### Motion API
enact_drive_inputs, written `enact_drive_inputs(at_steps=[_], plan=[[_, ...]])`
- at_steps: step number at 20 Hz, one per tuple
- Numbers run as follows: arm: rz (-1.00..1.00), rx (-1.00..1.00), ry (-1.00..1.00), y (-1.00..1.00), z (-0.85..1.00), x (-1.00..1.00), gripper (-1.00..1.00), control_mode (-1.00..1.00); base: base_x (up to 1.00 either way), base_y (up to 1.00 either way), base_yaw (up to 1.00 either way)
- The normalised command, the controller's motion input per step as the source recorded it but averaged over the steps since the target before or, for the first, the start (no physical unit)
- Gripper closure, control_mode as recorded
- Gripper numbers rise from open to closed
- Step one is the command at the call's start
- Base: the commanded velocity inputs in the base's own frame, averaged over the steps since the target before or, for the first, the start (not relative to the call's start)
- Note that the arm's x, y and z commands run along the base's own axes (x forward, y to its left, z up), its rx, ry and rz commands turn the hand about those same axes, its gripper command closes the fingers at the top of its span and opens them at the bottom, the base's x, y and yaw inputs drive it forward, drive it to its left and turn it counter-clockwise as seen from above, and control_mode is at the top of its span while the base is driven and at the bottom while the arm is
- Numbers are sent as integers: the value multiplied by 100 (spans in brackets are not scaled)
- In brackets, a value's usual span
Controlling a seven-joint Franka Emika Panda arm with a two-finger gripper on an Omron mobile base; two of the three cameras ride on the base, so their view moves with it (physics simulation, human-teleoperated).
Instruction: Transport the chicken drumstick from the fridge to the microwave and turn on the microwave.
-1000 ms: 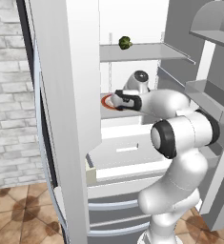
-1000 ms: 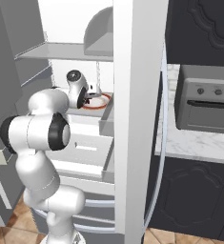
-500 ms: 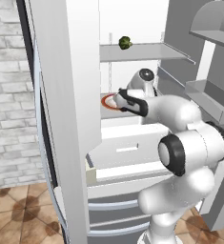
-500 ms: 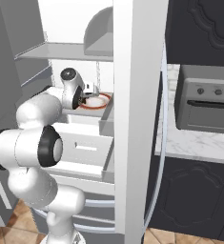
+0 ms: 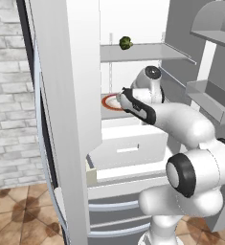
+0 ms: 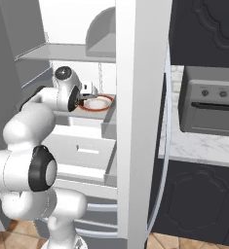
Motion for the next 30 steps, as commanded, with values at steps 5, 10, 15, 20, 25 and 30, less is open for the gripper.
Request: enact_drive_inputs(at_steps=[5, 10, 15, 20, 25, 30], plan=[[0, 0, 0, 0, 7, -59, 100, -100, 0, 0, 0], [0, 0, 0, 0, 14, -57, 100, -100, 0, 0, 0], [0, 0, 0, 0, 18, -49, 100, -100, 0, 0, 0], [0, 0, 0, 0, 25, -51, 100, -100, 0, 0, 0], [0, 0, 0, 0, 37, -41, 100, -100, 0, 0, 0], [0, 0, 0, 0, 43, -45, 100, -100, 0, 0, 0]])
